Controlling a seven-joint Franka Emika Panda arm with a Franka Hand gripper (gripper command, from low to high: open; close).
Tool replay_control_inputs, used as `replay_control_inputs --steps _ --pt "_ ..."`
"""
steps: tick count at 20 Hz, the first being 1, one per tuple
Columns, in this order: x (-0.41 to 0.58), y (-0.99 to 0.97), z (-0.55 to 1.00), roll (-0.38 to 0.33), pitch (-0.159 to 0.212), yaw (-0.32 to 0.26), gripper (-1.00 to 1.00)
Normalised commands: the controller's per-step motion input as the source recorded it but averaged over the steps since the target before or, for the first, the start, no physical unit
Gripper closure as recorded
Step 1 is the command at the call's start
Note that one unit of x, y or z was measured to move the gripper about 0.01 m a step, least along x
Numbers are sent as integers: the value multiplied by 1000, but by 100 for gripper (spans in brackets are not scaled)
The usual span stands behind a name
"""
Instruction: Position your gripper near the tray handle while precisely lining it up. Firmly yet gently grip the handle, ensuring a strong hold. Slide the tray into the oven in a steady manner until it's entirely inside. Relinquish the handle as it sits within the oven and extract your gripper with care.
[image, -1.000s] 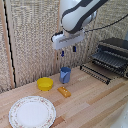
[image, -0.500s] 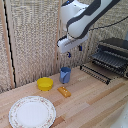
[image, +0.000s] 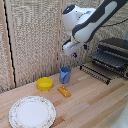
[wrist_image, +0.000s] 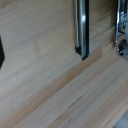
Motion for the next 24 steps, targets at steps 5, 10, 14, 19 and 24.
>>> replay_control_inputs --steps 5,10,14,19,24 --pt "2 -222 -36 -318 7 103 -100" --pt "0 -292 -61 -273 40 56 -100" --pt "0 -399 -193 -206 21 41 -100" --pt "0 -429 -183 -186 5 39 -100" --pt "53 -423 -105 -206 15 48 -100"
